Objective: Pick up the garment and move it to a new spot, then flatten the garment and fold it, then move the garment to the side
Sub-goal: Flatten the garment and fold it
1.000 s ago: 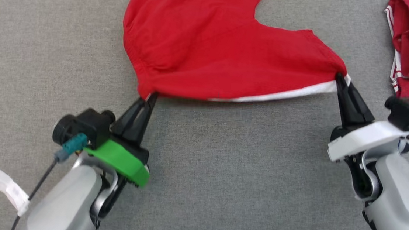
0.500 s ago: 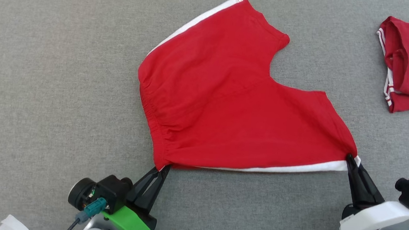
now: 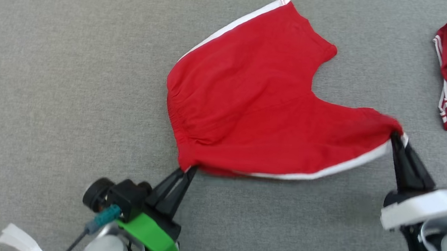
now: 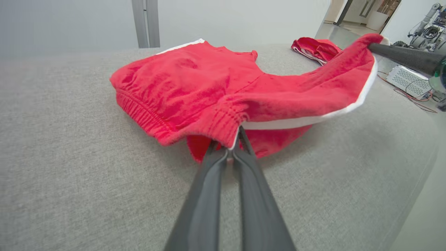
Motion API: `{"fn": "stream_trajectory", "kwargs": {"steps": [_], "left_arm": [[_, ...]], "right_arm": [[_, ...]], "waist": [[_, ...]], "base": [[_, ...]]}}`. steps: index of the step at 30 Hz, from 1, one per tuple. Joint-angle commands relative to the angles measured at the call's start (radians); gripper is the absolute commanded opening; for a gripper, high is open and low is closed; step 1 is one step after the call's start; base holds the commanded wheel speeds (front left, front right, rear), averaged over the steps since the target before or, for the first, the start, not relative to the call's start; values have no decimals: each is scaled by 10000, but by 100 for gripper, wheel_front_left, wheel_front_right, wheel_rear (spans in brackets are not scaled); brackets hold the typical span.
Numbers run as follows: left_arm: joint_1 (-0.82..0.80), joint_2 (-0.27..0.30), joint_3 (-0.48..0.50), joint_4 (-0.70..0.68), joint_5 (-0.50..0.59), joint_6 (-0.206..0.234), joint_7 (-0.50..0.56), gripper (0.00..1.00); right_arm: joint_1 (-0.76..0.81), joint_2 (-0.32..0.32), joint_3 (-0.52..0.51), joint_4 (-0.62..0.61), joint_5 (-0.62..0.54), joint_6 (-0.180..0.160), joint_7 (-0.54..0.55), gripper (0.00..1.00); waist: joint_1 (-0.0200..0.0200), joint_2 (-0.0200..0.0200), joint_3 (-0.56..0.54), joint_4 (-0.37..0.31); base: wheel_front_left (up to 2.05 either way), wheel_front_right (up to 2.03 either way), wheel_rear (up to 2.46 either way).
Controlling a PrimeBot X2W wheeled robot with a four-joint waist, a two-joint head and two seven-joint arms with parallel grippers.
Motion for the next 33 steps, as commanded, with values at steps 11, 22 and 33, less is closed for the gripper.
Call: {"fn": "stream_trajectory", "kwargs": {"steps": [11,22,33], "left_arm": [[-2228,-476,451,512,-221,-401,-27,0],[-4674,-1169,195,2134,-366,-550,-26,0],[-6661,-1869,-453,3867,-1100,-553,-26,0]], "right_arm": [[-4112,-802,404,1584,-532,-12,983,0],[-8308,-1009,849,5284,-1002,-12,1355,0],[-11000,-775,1121,8772,-1903,-12,692,18]], "waist": [[0,0,1109,1002],[0,0,2150,1964],[0,0,2763,2285]], "base": [[0,0,0],[0,0,0],[0,0,0]]}}
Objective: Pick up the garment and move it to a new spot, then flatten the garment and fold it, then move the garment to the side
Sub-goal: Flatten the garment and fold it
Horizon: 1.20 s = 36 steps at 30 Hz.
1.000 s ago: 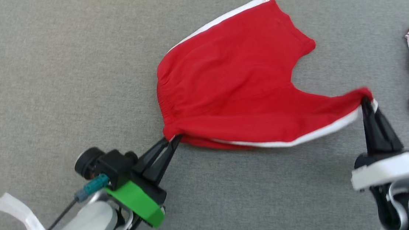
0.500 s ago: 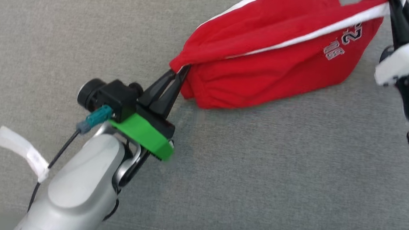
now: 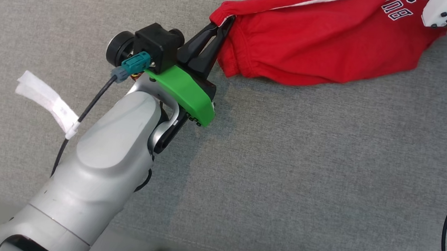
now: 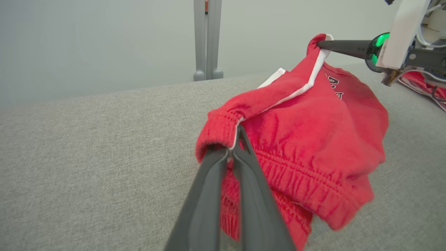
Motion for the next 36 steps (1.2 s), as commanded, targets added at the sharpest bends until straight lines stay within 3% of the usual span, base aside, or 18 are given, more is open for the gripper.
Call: {"fn": "stream_trajectory", "kwargs": {"steps": [1,2,3,10,18,25,33,34,35,36], "left_arm": [[-206,-74,-38,117,6,-24,-25,7],[-283,-103,9,167,85,-24,-24,83],[-274,-129,27,204,119,-25,-25,100],[630,52,627,-135,1063,-26,-24,100],[2047,284,1567,-957,1665,67,-24,100],[3520,198,3324,-2399,2082,443,-24,100],[5244,-397,5500,-3772,2828,440,-24,100],[5433,-475,5723,-3877,2897,411,-24,100],[5562,-529,5863,-3921,2944,386,-24,100],[5713,-590,5990,-3949,3036,336,-24,100]], "right_arm": [[-195,14,-35,273,-36,-8,-162,40],[-311,63,27,485,-65,-8,-290,100],[-356,96,92,634,-72,-8,-415,100],[-20,-118,661,1674,272,-11,-1191,100],[653,-526,1119,2331,877,-11,-1370,100],[1264,-613,1475,2699,1436,-11,-1214,100],[1712,-675,1685,3077,2024,-11,-953,100],[1781,-644,1702,3113,2127,-11,-912,93],[1822,-627,1706,3132,2216,-11,-882,45],[1874,-600,1712,3125,2339,-10,-870,4]], "waist": [[0,0,111,132],[0,0,104,143],[0,0,82,137],[0,0,-465,-58],[0,0,-1074,-24],[0,0,-1230,95],[0,0,-1164,284],[0,0,-1167,301],[0,0,-1175,314],[0,0,-1187,327]], "base": [[0,0,0],[0,0,0],[0,0,0],[0,0,0],[0,0,0],[0,0,0],[0,0,0],[0,0,0],[0,0,0],[0,0,0]]}}
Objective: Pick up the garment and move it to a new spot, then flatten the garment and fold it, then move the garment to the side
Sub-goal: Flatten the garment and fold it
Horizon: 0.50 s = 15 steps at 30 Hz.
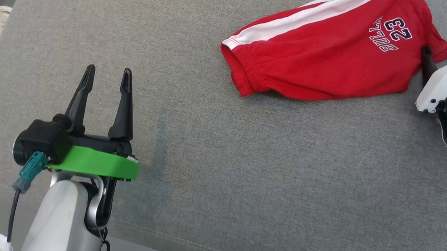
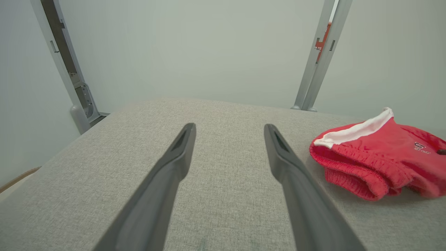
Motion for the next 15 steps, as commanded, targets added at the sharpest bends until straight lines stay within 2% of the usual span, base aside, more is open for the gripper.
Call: {"fn": "stream_trajectory", "kwargs": {"steps": [1,7,15], "left_arm": [[168,-64,105,-59,102,-62,-24,100],[576,-179,459,-79,509,-211,-24,100],[939,-208,799,-132,760,-303,-24,100]], "right_arm": [[352,66,56,103,132,-12,97,0],[608,27,161,-289,659,-15,-511,0],[1767,-143,319,-1196,1614,-15,-1319,0]], "waist": [[0,0,-18,14],[0,0,-314,-104],[0,0,-926,-683]], "base": [[0,0,0],[0,0,0],[0,0,0]]}}
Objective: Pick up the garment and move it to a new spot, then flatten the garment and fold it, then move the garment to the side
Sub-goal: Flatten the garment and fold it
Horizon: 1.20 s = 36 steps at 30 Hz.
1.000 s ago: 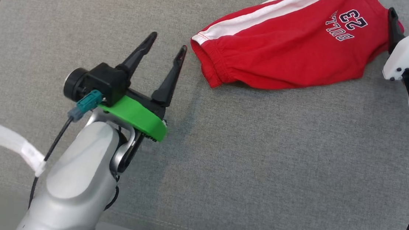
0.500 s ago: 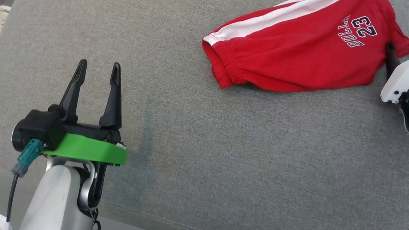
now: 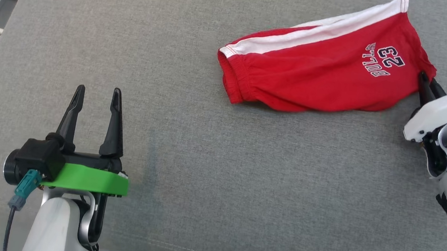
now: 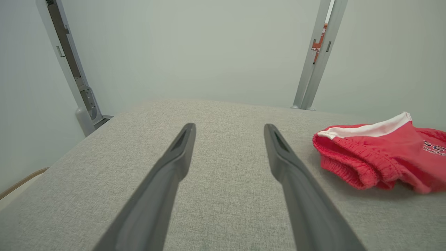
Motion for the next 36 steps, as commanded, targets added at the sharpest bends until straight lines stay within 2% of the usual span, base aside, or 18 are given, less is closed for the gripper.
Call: {"fn": "stream_trajectory", "kwargs": {"steps": [1,8,15,21,27,36], "left_arm": [[179,1,80,-44,82,-34,-24,100],[510,4,197,-46,218,-70,-24,100],[723,3,243,-64,307,-102,-24,100],[808,2,252,8,394,-99,-24,100],[820,3,270,52,400,-108,-24,100],[892,3,111,64,199,-115,-24,100]], "right_arm": [[336,-159,20,-166,158,-19,-138,0],[1726,-615,-357,-962,1112,-19,-468,0],[2715,-831,-709,-1310,1443,-17,-573,0],[2544,-558,-795,-1846,1405,-17,-614,0],[2166,-219,-614,-2836,893,-16,-621,0],[1923,746,288,-4448,106,-16,-490,0]], "waist": [[0,-1,-332,-373],[0,-1,-785,-921],[0,-1,-969,-1072],[0,-1,-1140,-1124],[0,-1,-1409,-1090],[0,-1,-1524,-865]], "base": [[0,0,0],[0,0,0],[0,0,0],[0,0,0],[0,0,0],[0,0,0]]}}
